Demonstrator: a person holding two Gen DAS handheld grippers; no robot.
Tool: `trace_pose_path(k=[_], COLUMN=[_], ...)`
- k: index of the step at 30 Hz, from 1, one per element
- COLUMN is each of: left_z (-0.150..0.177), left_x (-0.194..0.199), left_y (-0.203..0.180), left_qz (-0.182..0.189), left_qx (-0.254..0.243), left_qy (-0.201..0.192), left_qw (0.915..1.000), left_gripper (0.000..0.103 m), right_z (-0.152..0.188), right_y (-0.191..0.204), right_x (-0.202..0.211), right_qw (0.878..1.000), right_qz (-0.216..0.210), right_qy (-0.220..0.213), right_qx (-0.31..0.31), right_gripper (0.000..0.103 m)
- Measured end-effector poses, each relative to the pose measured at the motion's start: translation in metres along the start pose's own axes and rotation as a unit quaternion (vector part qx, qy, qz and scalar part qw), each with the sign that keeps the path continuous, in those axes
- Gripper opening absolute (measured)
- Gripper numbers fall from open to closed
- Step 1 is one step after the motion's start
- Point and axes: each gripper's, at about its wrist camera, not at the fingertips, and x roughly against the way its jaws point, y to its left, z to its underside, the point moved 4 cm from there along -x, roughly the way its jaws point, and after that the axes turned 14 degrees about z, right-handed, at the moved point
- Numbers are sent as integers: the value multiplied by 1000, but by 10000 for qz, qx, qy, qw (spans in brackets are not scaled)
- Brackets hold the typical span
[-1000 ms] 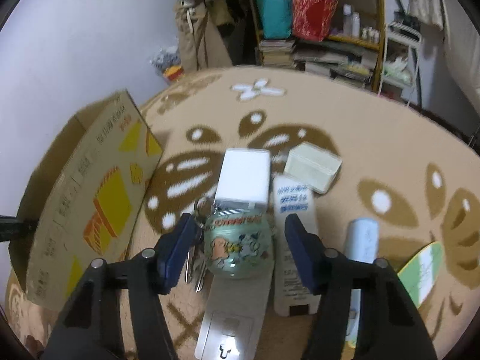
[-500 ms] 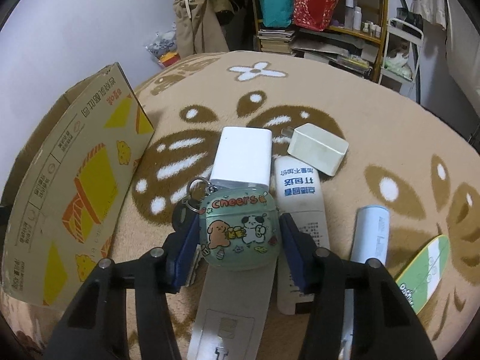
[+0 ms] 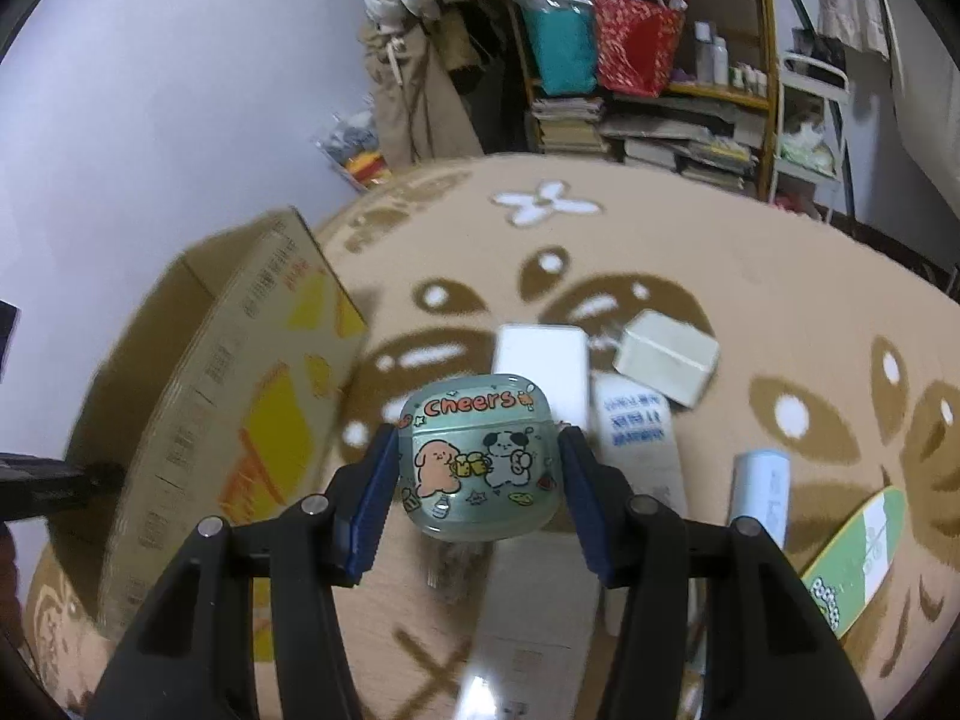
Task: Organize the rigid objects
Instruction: 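Grasp the green cartoon earbud case with the right tool, then carry the earbud case into the box with the right tool and release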
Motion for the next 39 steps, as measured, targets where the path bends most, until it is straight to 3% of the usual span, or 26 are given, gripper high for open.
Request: trace_pose_path(k=[14, 26, 31, 39], left_z=[-1, -1, -1, -1], left_x=[0, -2, -2, -2], left_y=[0, -1, -2, -2], left_qz=[-15, -25, -10, 6], left_qx=[-14, -41, -37, -27], left_qy=[-1, 3, -2, -4], left_qw=[10000, 10000, 10000, 10000], left_gripper=[20, 20, 20, 20], right_z=[-44, -75, -80, -67], right_y=[55, 107, 116, 122], right_x=[56, 79, 77, 47], right_qw=[9925, 9819, 9805, 9848], right_qz=[-838, -1347, -1494, -1573], right_qy=[-872, -1194, -1151, -567], right_qx=[169, 595, 560, 464], right_gripper=[57, 57, 57, 57])
